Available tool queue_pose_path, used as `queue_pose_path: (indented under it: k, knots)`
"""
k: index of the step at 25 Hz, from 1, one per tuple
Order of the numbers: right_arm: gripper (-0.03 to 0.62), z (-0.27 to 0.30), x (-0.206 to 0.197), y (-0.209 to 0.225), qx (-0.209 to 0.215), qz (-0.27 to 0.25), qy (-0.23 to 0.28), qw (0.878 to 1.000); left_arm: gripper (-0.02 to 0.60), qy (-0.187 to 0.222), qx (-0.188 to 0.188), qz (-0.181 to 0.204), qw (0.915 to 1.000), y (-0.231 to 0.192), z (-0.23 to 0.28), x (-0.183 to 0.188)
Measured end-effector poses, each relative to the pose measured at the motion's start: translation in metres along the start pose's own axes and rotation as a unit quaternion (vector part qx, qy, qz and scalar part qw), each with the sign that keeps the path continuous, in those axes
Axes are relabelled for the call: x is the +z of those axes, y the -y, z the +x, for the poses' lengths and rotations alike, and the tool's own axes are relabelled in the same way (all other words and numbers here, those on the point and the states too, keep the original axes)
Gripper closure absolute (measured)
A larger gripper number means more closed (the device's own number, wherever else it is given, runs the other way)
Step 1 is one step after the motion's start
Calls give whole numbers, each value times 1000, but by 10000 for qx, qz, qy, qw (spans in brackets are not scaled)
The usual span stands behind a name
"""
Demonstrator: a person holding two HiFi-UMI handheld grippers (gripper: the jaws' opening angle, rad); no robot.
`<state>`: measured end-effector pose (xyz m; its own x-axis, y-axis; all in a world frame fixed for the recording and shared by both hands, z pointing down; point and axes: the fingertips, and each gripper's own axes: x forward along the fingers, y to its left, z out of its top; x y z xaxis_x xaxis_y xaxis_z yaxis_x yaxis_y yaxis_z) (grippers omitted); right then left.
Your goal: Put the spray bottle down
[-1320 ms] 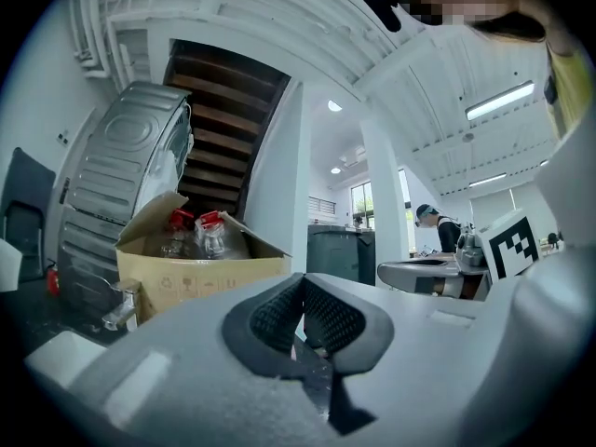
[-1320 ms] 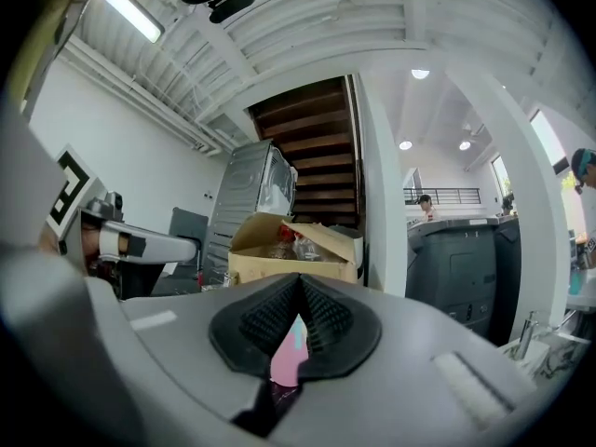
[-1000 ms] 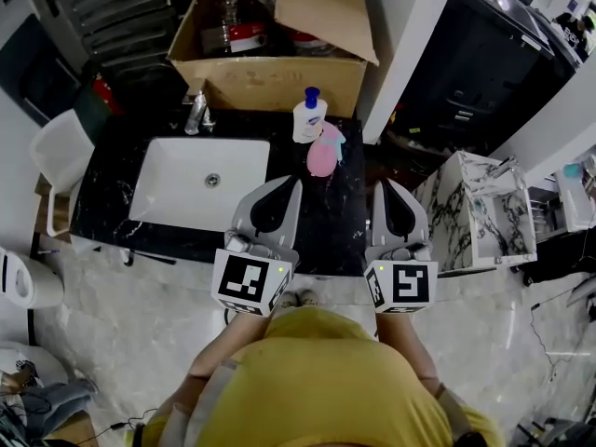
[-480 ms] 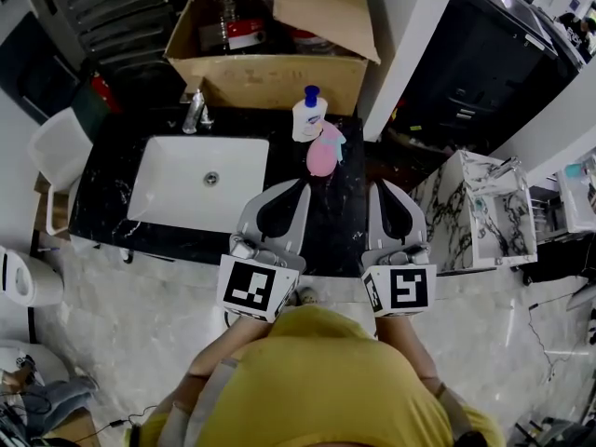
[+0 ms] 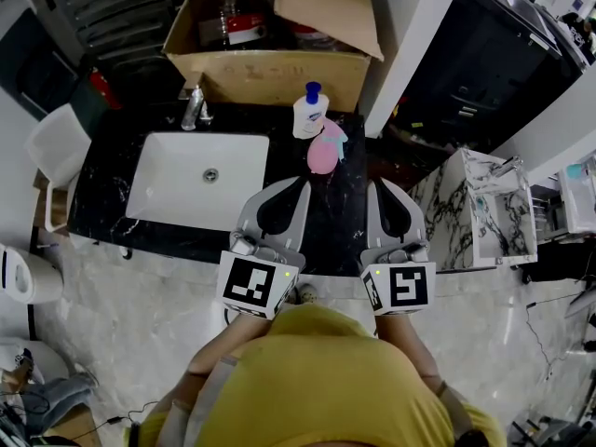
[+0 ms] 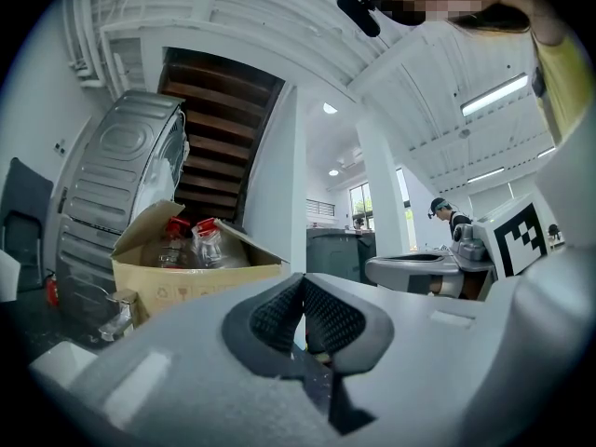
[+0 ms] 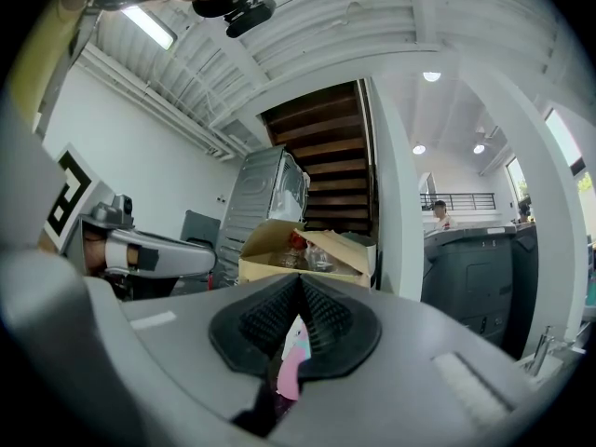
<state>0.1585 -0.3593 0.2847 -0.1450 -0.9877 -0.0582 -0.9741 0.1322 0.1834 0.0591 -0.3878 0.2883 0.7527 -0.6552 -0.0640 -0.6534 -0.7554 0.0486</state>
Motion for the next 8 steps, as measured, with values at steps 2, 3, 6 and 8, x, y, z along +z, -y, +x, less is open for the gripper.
queue_pose_path:
  k: [2, 3, 6, 8]
  knots:
    - [594, 2, -2, 0, -3, 23, -20, 10000, 578, -15, -8, -15, 10000, -2, 1, -1]
    - [594, 3, -3, 0, -7, 33, -27, 10000, 578, -29, -12, -10, 10000, -2, 2, -1]
    - [594, 5, -5, 2, -13, 46, -39, 10000, 578, -46, -13, -20, 10000, -3, 4, -4]
    - [594, 6, -7, 4, -10, 47, -48, 10000, 578, -43, -15, -37, 10000, -3, 6, -7]
